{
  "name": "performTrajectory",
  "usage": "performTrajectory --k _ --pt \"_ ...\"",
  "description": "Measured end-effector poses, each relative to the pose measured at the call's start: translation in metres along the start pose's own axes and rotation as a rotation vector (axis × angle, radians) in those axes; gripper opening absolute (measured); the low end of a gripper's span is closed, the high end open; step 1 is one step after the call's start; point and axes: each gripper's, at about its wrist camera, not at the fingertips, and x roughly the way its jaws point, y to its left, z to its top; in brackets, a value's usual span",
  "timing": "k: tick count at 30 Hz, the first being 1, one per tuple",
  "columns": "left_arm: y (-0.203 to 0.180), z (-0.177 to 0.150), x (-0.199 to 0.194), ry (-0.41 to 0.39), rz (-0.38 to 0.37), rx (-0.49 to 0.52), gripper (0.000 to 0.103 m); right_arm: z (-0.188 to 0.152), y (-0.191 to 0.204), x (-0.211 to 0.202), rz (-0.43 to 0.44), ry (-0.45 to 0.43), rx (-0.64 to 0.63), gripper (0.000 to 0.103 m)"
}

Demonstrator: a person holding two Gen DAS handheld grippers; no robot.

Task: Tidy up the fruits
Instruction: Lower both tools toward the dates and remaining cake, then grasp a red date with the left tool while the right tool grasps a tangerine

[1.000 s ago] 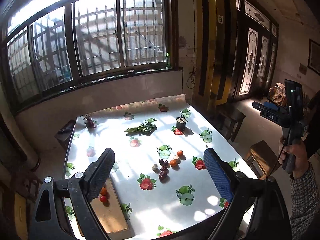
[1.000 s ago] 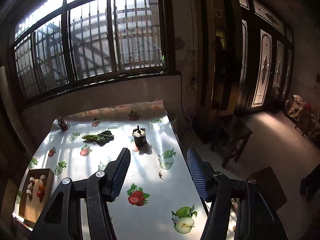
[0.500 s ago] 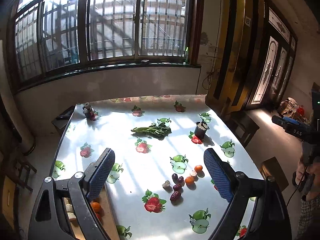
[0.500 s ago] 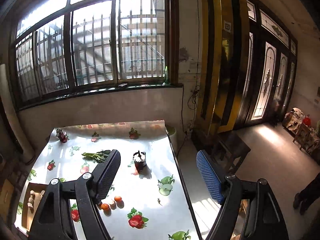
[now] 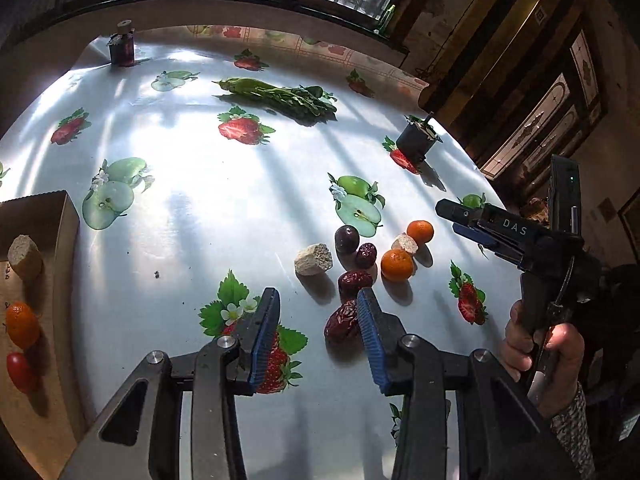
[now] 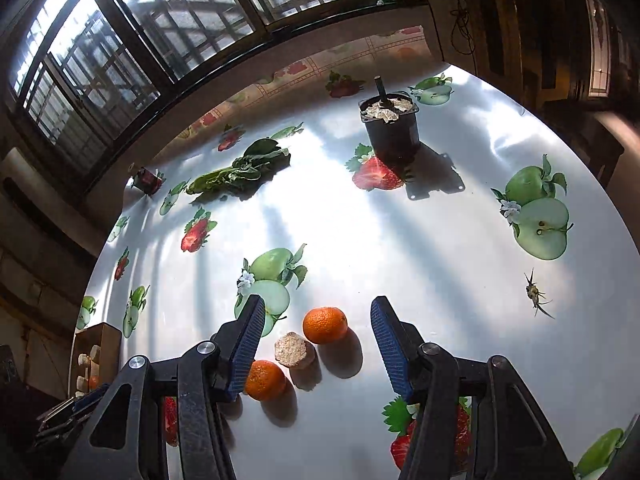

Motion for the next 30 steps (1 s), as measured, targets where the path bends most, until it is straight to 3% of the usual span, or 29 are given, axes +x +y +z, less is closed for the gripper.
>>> performTrajectory --k 8,17,26,28,30 --pt "-0.018 -0.017 0.045 0.036 -0.033 0.053 0.042 -0.008 0.001 0.011 -0.005 -0.059 -0.058 0.059" --pt "-0.016 -0.022 0.06 0.024 -0.059 0.08 0.042 -0.011 0.003 0.03 -0.006 -0.024 -0.07 0.059" --pt "-0.024 -0.023 0.064 0.004 -0.042 0.146 0.044 -0.017 0.013 0.043 -0.094 -0.019 -0.136 0.039" --pt "-0.025 -0.024 0.065 0.012 -0.03 0.16 0.033 -0.019 0.017 0.043 -0.107 -0.021 -0.155 0.036" --pt "-0.024 -0.025 0.063 0.011 -0.037 0.155 0.033 -0.021 0.02 0.042 -0.122 -0.025 -0.178 0.033"
